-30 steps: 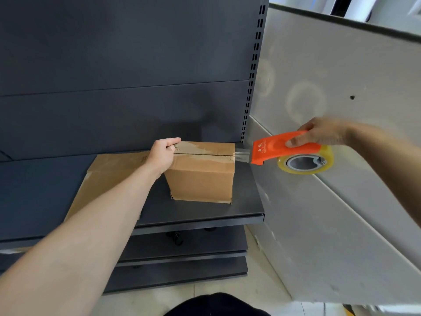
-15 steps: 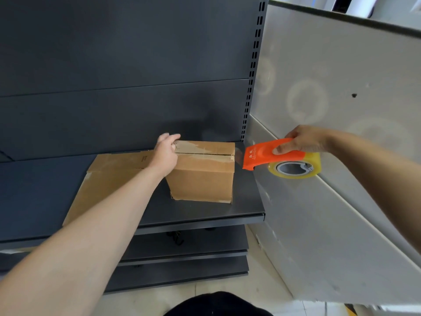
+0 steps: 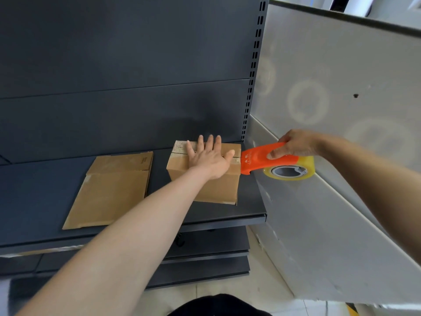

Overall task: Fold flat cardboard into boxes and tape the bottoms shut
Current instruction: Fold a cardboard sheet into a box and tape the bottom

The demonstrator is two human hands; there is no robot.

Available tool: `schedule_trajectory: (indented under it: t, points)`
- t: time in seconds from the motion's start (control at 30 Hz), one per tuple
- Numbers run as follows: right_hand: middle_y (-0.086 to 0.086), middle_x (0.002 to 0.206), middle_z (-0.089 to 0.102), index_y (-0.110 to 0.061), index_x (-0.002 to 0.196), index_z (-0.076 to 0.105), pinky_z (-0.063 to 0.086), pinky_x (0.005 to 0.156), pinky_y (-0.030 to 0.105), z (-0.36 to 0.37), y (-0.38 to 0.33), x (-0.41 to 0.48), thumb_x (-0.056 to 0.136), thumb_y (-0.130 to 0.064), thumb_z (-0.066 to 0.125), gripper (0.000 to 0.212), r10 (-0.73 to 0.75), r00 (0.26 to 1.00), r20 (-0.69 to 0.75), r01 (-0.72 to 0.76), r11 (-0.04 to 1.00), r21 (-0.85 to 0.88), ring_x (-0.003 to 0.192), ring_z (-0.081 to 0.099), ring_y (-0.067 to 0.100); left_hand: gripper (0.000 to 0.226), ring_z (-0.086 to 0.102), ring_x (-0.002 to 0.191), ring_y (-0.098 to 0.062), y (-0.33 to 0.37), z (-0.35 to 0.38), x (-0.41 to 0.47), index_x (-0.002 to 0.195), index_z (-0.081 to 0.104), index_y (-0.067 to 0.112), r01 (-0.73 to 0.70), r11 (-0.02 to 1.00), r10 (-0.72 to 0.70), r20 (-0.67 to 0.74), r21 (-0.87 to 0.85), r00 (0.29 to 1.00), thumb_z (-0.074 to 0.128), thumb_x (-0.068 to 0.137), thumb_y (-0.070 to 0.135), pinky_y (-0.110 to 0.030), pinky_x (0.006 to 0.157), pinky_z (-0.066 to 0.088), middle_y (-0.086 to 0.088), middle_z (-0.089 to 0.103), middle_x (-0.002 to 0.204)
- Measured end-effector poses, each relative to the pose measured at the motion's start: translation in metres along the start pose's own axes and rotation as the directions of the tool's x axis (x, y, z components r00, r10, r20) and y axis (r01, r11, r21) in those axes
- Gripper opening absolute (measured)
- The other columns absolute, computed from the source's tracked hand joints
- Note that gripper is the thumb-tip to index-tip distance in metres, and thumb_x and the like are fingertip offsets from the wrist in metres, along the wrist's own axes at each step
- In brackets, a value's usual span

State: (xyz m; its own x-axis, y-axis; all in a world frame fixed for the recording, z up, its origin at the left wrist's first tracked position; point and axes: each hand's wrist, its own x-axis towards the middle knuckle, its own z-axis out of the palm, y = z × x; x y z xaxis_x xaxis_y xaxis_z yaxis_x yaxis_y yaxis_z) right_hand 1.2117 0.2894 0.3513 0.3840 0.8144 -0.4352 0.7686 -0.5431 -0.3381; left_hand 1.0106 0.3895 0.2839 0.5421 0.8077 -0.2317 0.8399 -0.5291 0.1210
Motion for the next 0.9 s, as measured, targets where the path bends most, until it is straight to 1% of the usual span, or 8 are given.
schedule_trajectory:
  t: [0.17,0.3,0.43,0.5,0.67,0.77,0.83,0.9]
  points:
    - [0.004,0.102,0.065,-0.018,0.104,0.065,0.045,0.085,0.032,0.002,0.007,-0.003,0.074,-0.054,0.071,0.047,-0.006,1.000,-0.006,0.006,1.000,0.002,0.093,0.060,0.025,0.091,-0.022,0.144,-0.032,0.008,-0.011,0.001,0.153,0.002,0.030,0.073,0.996,-0.068,0.097,-0.045,0.993,0.015,0.080,0.083,-0.066,0.107,-0.016,0.001,-0.009,0.161]
    - [0.003,0.095,0.065,-0.018,0.097,0.066,0.043,0.081,0.031,-0.005,0.019,-0.012,0.076,-0.052,0.070,0.040,0.007,1.000,-0.007,-0.007,1.000,0.016,0.086,0.060,0.022,0.092,-0.023,0.143,-0.036,0.013,-0.020,0.005,0.153,0.007,0.027,0.120,0.990,-0.107,0.162,-0.068,0.981,0.028,0.081,0.080,-0.068,0.106,-0.015,0.000,-0.005,0.162]
    - [0.004,0.092,0.067,-0.019,0.089,0.067,0.048,0.083,0.034,-0.015,0.024,-0.018,0.074,-0.054,0.071,0.038,0.010,0.999,-0.043,-0.010,1.000,-0.002,0.087,0.062,0.024,0.092,-0.020,0.144,-0.037,0.014,-0.023,0.005,0.153,0.006,0.025,0.123,0.990,-0.112,0.166,-0.061,0.980,0.030,0.082,0.078,-0.069,0.107,-0.013,-0.002,-0.003,0.162]
    - [0.002,0.087,0.066,-0.019,0.087,0.065,0.048,0.080,0.033,-0.016,0.018,-0.020,0.072,-0.054,0.072,0.039,0.001,0.998,-0.064,-0.003,1.000,-0.028,0.084,0.062,0.024,0.092,-0.020,0.144,-0.037,0.014,-0.022,0.005,0.153,0.006,0.025,0.123,0.991,-0.111,0.165,-0.059,0.980,0.031,0.082,0.079,-0.069,0.107,-0.013,-0.002,-0.003,0.162]
    - [0.005,0.089,0.062,-0.014,0.095,0.064,0.044,0.072,0.030,-0.001,-0.012,-0.018,0.073,-0.054,0.071,0.046,-0.040,0.993,-0.110,0.019,0.983,-0.184,0.083,0.058,0.027,0.093,-0.019,0.144,-0.036,0.015,-0.025,0.003,0.153,0.006,0.025,0.118,0.990,-0.104,0.171,-0.074,0.980,0.032,0.082,0.079,-0.068,0.107,-0.013,-0.002,-0.003,0.162]
    - [0.005,0.086,0.055,-0.014,0.101,0.063,0.042,0.069,0.029,0.027,-0.021,-0.007,0.073,-0.056,0.070,0.051,-0.030,0.992,-0.121,-0.013,0.940,-0.341,0.082,0.054,0.027,0.092,-0.019,0.144,-0.036,0.012,-0.022,0.002,0.153,0.007,0.026,0.104,0.991,-0.088,0.168,-0.087,0.982,0.031,0.082,0.079,-0.068,0.107,-0.013,-0.001,-0.002,0.162]
    - [0.006,0.090,0.054,-0.012,0.106,0.061,0.042,0.069,0.030,0.041,-0.016,0.002,0.079,-0.055,0.066,0.051,0.028,0.986,-0.166,-0.082,0.943,-0.324,0.082,0.052,0.027,0.090,-0.019,0.145,-0.033,0.006,-0.018,0.000,0.153,0.009,0.027,0.065,0.994,-0.053,0.144,-0.085,0.988,0.027,0.083,0.079,-0.066,0.107,-0.014,0.001,-0.001,0.162]
    - [0.009,0.096,0.059,-0.010,0.108,0.059,0.044,0.070,0.032,0.045,-0.007,0.011,0.085,-0.053,0.059,0.049,0.090,0.971,-0.222,-0.136,0.971,-0.199,0.086,0.057,0.030,0.079,-0.018,0.146,-0.029,-0.001,-0.016,-0.001,0.153,0.011,0.028,0.018,0.995,-0.008,0.106,-0.098,0.994,0.020,0.089,0.073,-0.063,0.108,-0.015,0.004,0.000,0.162]
